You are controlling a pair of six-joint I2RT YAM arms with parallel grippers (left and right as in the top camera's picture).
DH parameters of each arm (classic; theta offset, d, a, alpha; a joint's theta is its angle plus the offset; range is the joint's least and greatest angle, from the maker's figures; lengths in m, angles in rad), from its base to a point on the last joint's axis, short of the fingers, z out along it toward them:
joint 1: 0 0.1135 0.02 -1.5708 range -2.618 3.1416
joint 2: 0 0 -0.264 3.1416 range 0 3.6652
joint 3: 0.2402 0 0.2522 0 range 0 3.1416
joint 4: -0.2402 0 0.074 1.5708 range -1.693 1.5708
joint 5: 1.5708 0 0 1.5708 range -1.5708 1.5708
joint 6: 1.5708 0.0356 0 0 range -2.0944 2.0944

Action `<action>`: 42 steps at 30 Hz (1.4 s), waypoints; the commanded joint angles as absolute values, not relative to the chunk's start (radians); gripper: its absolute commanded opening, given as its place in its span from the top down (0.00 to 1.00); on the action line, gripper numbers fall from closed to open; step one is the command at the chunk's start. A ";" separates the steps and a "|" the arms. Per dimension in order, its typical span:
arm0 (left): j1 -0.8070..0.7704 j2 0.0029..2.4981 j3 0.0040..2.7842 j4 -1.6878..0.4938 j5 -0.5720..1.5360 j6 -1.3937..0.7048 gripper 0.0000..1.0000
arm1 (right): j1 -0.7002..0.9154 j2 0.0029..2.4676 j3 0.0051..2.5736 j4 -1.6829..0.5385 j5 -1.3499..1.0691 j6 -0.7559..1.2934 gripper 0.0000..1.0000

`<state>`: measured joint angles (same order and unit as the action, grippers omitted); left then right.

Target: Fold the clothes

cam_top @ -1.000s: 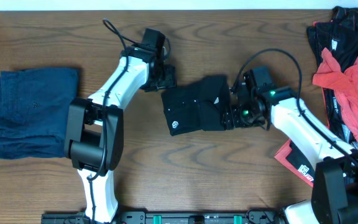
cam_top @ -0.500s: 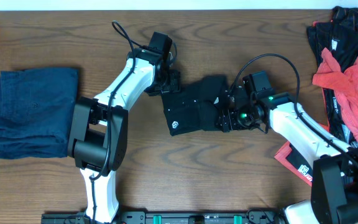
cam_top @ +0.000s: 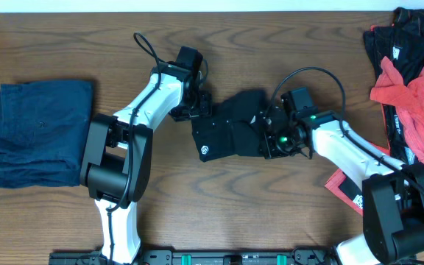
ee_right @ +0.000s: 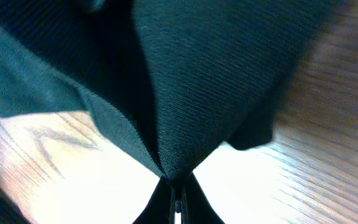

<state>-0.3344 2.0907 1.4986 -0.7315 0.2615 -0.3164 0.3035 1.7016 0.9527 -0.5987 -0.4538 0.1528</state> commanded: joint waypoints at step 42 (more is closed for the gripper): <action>-0.285 1.784 1.456 -0.992 0.104 -0.431 0.12 | 0.166 1.658 0.971 -0.446 -0.169 0.138 0.60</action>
